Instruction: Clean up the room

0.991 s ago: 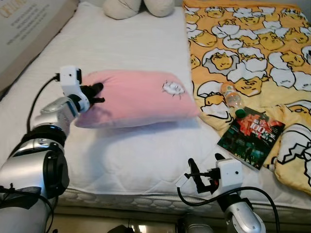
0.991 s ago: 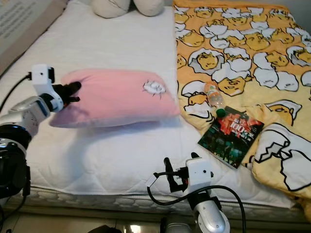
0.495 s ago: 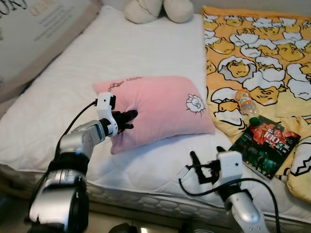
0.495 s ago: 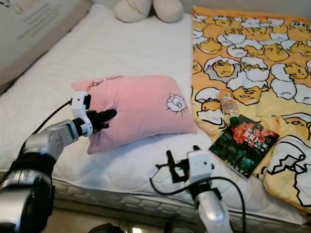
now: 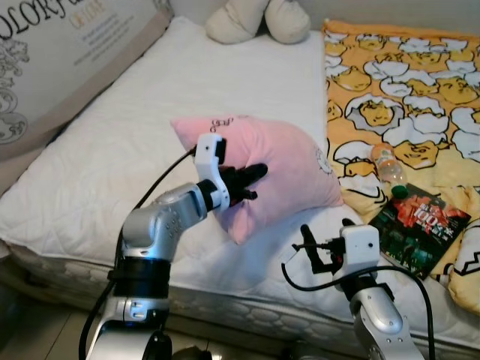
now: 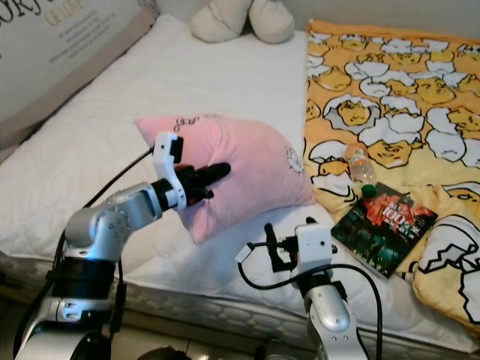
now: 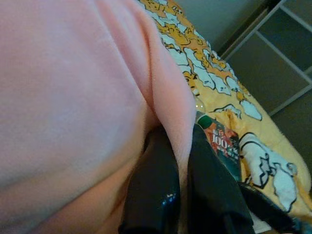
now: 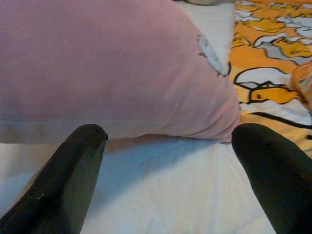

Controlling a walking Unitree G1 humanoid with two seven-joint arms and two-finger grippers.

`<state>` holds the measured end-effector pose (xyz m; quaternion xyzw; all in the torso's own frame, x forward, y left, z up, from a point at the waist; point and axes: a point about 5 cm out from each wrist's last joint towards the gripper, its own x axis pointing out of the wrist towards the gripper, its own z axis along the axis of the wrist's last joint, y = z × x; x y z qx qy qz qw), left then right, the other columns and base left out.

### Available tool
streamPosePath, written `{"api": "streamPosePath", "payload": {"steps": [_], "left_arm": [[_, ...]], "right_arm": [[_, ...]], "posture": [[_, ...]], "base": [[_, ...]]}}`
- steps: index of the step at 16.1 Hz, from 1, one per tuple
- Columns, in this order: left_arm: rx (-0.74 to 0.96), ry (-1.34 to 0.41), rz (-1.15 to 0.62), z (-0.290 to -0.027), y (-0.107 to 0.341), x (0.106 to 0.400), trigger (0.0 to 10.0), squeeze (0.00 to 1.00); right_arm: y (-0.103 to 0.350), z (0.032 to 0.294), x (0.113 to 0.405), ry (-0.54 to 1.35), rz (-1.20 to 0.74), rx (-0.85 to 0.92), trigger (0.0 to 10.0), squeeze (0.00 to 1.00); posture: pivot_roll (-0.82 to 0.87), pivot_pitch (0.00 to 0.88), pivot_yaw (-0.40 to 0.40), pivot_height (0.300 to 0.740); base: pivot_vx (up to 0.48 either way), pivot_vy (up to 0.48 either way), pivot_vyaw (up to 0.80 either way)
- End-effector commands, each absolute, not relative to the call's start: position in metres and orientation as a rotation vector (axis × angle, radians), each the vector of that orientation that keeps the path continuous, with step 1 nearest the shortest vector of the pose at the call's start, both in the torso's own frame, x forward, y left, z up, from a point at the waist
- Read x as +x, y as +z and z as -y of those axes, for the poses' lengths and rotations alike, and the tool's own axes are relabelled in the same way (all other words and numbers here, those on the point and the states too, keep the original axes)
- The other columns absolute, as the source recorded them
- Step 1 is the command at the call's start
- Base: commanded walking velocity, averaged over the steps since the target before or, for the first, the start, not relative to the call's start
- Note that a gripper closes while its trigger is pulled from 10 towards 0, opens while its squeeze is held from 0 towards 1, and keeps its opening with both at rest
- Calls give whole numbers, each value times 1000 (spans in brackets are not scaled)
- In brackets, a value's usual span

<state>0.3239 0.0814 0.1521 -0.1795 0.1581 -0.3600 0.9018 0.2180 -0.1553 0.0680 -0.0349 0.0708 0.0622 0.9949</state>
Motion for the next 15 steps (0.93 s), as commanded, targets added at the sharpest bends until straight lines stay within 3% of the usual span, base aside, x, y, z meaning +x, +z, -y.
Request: {"api": "streamPosePath", "payload": {"steps": [1, 2, 6, 8, 11, 15], "left_arm": [[-34, -627, -174, -96, 156, 330, 10000, 1000], [145, -526, -134, -110, 146, 332, 10000, 1000], [102, -390, -272, -124, 120, 327, 10000, 1000], [191, -309, -200, -136, 122, 329, 10000, 1000], [233, -334, -181, -138, 121, 325, 10000, 1000], [295, -473, -99, -118, 136, 309, 10000, 1000]], "right_arm": [[75, 164, 222, 52, -102, -101, 10000, 0], [76, 166, 222, 18, -97, -96, 10000, 0], [73, 167, 221, -2, -107, -94, 10000, 0], [71, 168, 221, -13, -111, -81, 10000, 0], [70, 167, 221, -13, -112, -77, 10000, 0], [70, 167, 221, -18, -111, -73, 10000, 0]], "posture": [[-183, 0, 50, 731], [-186, 0, 50, 731], [-187, 0, 51, 731], [-183, 0, 50, 731], [-179, 0, 51, 731], [-168, 0, 52, 731]], "base": [[0, 0, 0], [0, 0, 0], [0, 0, 0], [0, 0, 0], [0, 0, 0], [0, 0, 0]]}}
